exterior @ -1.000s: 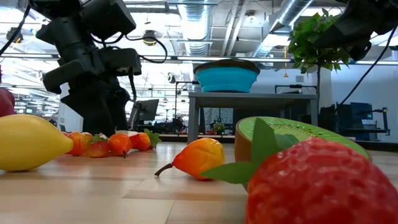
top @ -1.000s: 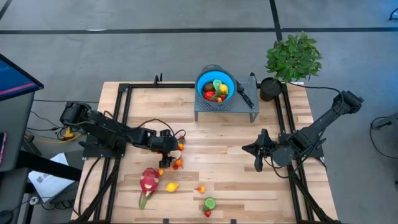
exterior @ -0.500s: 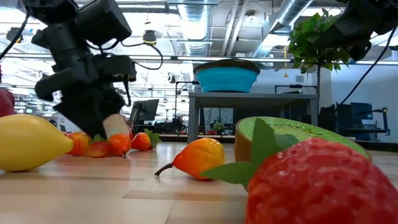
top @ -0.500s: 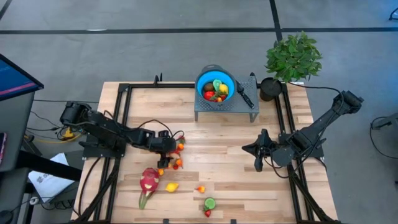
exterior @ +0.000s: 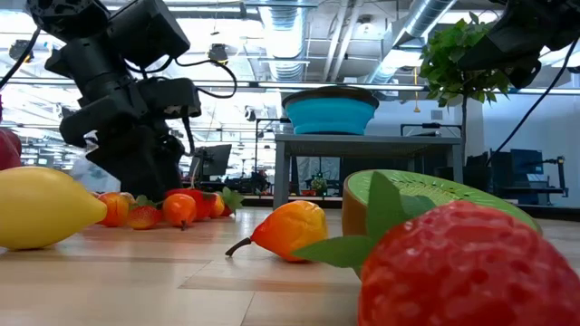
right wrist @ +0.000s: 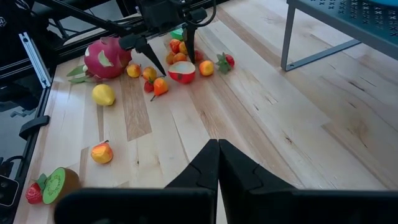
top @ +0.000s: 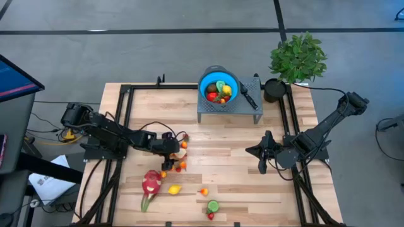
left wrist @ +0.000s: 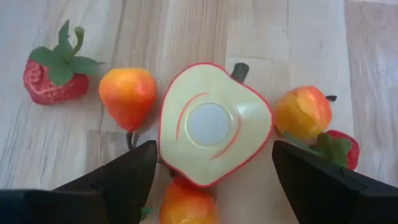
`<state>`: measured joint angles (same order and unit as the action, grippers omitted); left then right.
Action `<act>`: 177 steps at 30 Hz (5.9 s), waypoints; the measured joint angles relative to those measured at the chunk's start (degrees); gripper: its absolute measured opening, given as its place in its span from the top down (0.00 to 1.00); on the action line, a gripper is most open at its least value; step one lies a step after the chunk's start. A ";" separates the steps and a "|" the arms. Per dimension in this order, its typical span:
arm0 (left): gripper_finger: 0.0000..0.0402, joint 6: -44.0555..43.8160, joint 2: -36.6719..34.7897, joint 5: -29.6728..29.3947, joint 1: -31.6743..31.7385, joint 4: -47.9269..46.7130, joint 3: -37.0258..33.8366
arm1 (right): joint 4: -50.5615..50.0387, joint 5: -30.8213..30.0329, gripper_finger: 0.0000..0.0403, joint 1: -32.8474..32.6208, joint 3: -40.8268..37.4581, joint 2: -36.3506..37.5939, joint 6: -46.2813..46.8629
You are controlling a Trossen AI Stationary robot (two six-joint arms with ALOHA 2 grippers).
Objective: Pick & Place Fruit
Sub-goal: Put the apple into the strainer bowl
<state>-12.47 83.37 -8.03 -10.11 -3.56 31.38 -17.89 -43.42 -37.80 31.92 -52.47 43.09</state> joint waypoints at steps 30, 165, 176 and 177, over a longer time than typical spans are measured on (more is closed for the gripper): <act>0.24 0.15 0.00 0.00 0.00 10.63 -4.28 | 0.00 -0.13 1.00 0.00 0.00 -0.02 0.00; 0.34 13.96 6.76 2.35 28.91 18.32 37.83 | -2.58 -0.15 1.00 5.62 0.00 0.00 -7.15; 0.34 14.04 14.57 0.98 31.90 18.27 37.79 | -2.62 -0.11 1.00 7.98 0.00 0.00 -7.56; 0.34 14.08 14.74 0.96 32.07 18.47 37.79 | -2.62 -0.10 1.00 7.98 0.00 0.00 -7.56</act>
<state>1.61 98.12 -7.07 21.96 14.91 69.17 -20.51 -43.52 -29.82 31.92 -52.47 35.54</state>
